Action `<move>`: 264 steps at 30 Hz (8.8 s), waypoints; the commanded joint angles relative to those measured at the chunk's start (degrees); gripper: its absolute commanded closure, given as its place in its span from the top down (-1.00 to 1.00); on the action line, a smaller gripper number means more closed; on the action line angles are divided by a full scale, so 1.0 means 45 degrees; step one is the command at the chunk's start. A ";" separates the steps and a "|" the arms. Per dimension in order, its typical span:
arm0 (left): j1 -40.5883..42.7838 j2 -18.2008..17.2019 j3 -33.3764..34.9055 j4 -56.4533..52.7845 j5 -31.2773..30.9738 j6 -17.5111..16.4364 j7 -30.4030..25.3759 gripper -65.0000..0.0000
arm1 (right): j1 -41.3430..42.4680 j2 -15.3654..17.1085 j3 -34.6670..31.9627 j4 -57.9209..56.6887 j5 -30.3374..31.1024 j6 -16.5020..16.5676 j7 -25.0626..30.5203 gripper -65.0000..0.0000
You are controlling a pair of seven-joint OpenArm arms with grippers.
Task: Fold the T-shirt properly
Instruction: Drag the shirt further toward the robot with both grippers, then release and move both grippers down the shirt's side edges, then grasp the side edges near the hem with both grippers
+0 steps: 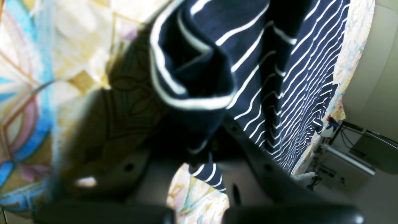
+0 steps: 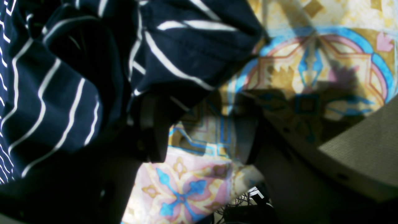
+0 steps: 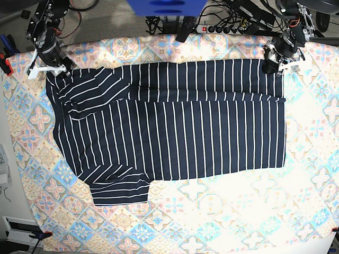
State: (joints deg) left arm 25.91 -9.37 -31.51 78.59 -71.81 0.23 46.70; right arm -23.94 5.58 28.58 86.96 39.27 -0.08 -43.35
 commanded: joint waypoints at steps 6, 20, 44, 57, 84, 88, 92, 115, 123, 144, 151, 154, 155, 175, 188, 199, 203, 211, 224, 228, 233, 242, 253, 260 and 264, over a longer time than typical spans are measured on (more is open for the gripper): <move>0.0112 -0.0156 -0.0041 0.0089 0.0046 0.0037 0.0006 -1.00 | 0.0740 0.0078 -0.0011 0.0026 -0.0022 -0.0012 -0.0124 -0.05; 0.0308 -0.0175 -0.0061 0.0089 0.0046 0.0037 0.0006 -1.00 | 0.0701 0.0078 0.0047 -0.0032 -0.0062 -0.0012 -0.0124 -1.00; 0.1636 -0.0820 -0.0080 0.0207 -0.0052 -0.0002 0.0006 -0.94 | -0.1429 0.0078 0.1122 0.1062 -0.0081 -0.0012 -0.0124 -0.88; 0.2086 -0.0839 -0.0901 0.0851 -0.1634 -0.0002 0.0905 -0.36 | -0.1409 0.0039 0.1981 0.1081 -0.0101 -0.0012 -0.0105 -0.82; 0.1148 -0.0859 -0.2952 0.4016 -0.1537 0.0037 0.1706 -0.36 | -0.0413 0.0019 0.2392 0.4012 -0.1468 -0.0032 -0.0144 -0.81; -0.0083 -0.1347 -0.3011 0.3665 -0.0755 0.0037 0.1725 -0.36 | 0.0232 0.0097 0.1005 0.3992 -0.1488 -0.0032 -0.0144 -0.81; -0.1587 -0.1484 -0.2620 0.3000 0.0456 0.0037 0.1823 -0.35 | 0.1091 0.0566 -0.0773 0.3856 -0.1507 -0.0012 -0.0144 -0.81; -0.9382 -0.1699 -0.1526 -0.2724 0.8134 -0.0002 0.1862 -0.34 | 0.3455 0.0586 -0.3528 0.1961 -0.3930 0.0007 -0.0144 -0.81; -0.9460 -0.1718 0.0857 -0.4404 0.8818 0.0017 -0.0541 -0.34 | 0.3416 0.0586 -0.3547 0.2000 -0.3910 0.0007 -0.0144 -0.81; -0.9441 -0.1425 0.1385 -0.5869 0.9267 0.0037 -0.2299 -0.34 | 0.3397 0.0586 -0.3547 0.2097 -0.3871 0.0007 -0.0144 -0.81; -0.9343 -0.1113 0.1404 -0.5869 0.9286 0.0037 -0.2221 -0.35 | 0.3397 0.0586 -0.3547 0.2136 -0.3871 0.0007 -0.0144 -0.81; -0.9226 -0.0918 0.1404 -0.5869 0.9286 0.0037 -0.2201 -0.36 | 0.3377 0.0586 -0.3528 0.2136 -0.3871 0.0007 -0.0144 -0.81; -0.9128 -0.0898 0.1404 -0.5869 0.9286 0.0017 -0.2201 -0.36 | 0.3377 0.0586 -0.3528 0.2136 -0.3871 0.0007 -0.0144 -0.81; -0.7292 -0.1132 0.1385 -0.2235 0.9150 -0.0002 -0.1283 -1.00 | 0.4842 0.1015 -0.3547 0.1609 -0.6254 0.0007 -0.0124 -0.81; -0.6080 -0.1132 0.1326 -0.1102 0.9111 -0.0002 -0.1146 -1.00 | 0.8632 0.2481 -0.5833 -0.3764 -0.6254 0.0007 0.0755 -0.12; -0.5494 -0.0878 0.1346 0.0070 0.9111 -0.0002 -0.1146 -1.00 | 1.0351 0.3360 -0.8080 -0.8667 -0.6274 0.0457 0.3744 -0.12; -0.5494 -0.0859 0.1346 0.0070 0.9111 -0.0002 -0.1146 -1.00 | 1.0351 0.3360 -0.8216 -0.8823 -0.6274 0.1863 0.3783 -0.12; -0.5494 -0.0859 0.1346 0.0070 0.9111 -0.0002 -0.1146 -1.00 | 1.0703 0.3360 -0.8236 -1.0132 -0.6294 0.1941 0.4213 -0.12; -0.5494 -0.0859 0.1346 0.0070 0.9111 -0.0002 -0.1146 -1.00 | 1.0918 0.3340 -0.8275 -1.1832 -0.6313 0.3719 0.5190 -0.36; -0.5494 -0.0859 0.1346 0.0070 0.9111 -0.0002 -0.1146 -1.00 | 1.0898 0.3340 -0.8177 -1.1832 -0.6294 0.5028 0.5170 -0.94; -0.5494 -0.0859 0.1346 0.0089 0.9111 -0.0002 -0.1146 -1.00 | 1.0781 0.3614 -0.8158 -1.1168 -0.6274 0.5243 0.4701 -0.98; -0.5397 -0.0878 0.1326 0.0343 0.9111 -0.0002 -0.1146 -1.00 | 0.8671 0.4258 -0.7494 -0.6694 -0.6254 0.5243 0.3295 -0.98; -0.4127 -0.0878 0.1326 0.2356 0.9111 -0.0002 -0.1146 -1.00 | 0.6718 0.4200 -0.4895 -0.3236 -0.6254 0.6415 0.1263 -0.98; -0.3951 -0.0859 0.1346 0.2610 0.9130 -0.0002 -0.1166 -1.00 | 0.7167 0.4161 -0.4563 -0.3920 -0.6313 0.6356 0.1927 -0.85; -0.4010 -0.0859 0.1365 0.2590 0.9130 -0.0002 -0.1166 -1.00 | 0.8710 0.4161 -0.5579 -0.5834 -0.6333 0.6317 0.2025 -0.47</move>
State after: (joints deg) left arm 8.43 -12.38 -25.08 89.30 -30.44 0.40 42.63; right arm 14.94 22.85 2.96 59.90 10.94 28.62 -34.37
